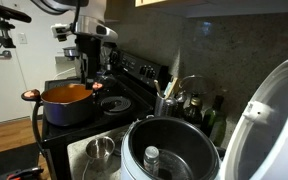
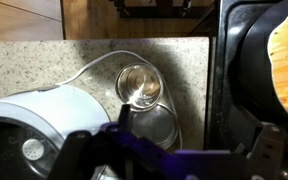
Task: Remove the jar from the silver pot and put it inside the rice cooker
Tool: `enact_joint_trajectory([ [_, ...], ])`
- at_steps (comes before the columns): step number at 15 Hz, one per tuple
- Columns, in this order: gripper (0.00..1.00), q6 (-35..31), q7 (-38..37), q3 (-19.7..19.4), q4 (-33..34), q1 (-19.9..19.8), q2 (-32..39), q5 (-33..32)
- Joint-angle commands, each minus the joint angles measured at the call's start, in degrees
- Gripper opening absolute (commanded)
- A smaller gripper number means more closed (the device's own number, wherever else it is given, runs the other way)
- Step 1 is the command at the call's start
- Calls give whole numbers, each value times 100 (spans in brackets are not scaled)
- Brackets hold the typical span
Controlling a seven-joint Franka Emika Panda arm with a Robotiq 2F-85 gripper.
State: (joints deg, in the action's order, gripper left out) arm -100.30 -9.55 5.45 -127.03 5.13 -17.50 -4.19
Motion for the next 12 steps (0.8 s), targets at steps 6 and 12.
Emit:
enact_joint_trajectory([
  [6,100,-157,39,350,-983,288,-777,467],
  [12,100,-207,38,382,-1164,321,-987,483],
])
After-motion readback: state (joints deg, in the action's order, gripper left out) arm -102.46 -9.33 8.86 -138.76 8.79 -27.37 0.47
